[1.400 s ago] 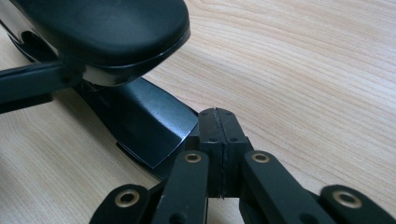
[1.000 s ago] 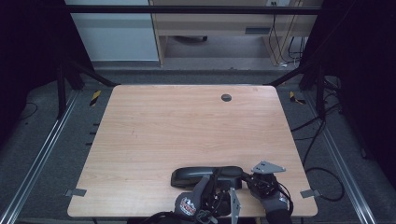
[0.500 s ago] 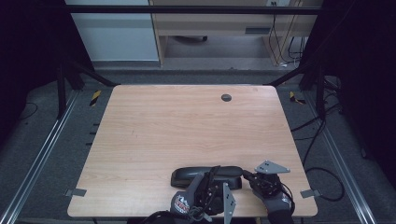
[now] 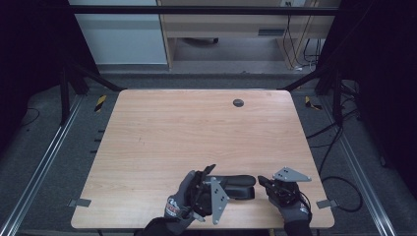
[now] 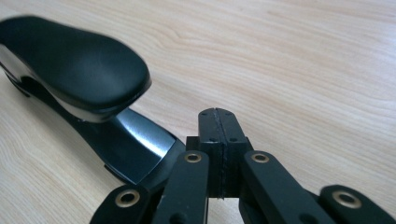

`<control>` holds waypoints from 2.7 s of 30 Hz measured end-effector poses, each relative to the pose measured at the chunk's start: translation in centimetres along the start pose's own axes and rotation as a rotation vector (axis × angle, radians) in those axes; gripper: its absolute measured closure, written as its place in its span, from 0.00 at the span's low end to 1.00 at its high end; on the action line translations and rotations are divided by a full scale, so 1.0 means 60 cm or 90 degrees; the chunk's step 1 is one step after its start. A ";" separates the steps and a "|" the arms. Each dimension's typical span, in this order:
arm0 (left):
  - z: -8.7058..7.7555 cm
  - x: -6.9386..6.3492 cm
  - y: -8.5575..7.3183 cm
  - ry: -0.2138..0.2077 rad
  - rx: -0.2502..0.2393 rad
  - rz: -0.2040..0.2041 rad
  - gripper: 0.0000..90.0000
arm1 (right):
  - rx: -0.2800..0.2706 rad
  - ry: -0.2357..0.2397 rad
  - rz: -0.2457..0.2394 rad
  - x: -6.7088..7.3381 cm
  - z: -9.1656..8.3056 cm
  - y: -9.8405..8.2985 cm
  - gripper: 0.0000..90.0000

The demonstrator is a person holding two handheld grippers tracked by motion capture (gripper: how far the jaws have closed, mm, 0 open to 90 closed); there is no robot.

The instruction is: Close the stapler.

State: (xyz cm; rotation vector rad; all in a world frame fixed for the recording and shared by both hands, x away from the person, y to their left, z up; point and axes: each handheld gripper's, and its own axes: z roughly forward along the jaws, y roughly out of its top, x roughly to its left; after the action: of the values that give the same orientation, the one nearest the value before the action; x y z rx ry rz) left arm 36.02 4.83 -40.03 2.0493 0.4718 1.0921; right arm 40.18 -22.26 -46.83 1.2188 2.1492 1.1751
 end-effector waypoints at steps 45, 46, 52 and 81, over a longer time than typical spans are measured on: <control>-0.059 0.172 -0.236 0.120 0.142 -0.260 0.47 | -0.038 0.006 -0.022 0.056 -0.019 0.035 1.00; -0.059 0.172 -0.237 0.120 0.143 -0.259 0.47 | -0.036 0.001 -0.026 0.058 -0.017 0.034 1.00; -0.058 0.173 -0.240 0.121 0.147 -0.261 0.47 | -0.029 -0.008 -0.020 0.058 -0.011 0.025 1.00; -0.048 0.178 -0.252 0.101 0.163 -0.270 0.46 | -0.087 -0.070 0.034 0.007 -0.017 0.028 0.65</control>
State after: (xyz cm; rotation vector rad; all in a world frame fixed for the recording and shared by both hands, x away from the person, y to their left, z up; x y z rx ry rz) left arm 40.11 22.54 -44.69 1.9544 1.1207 0.9724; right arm 40.11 -21.93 -44.88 1.2577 1.9341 1.2259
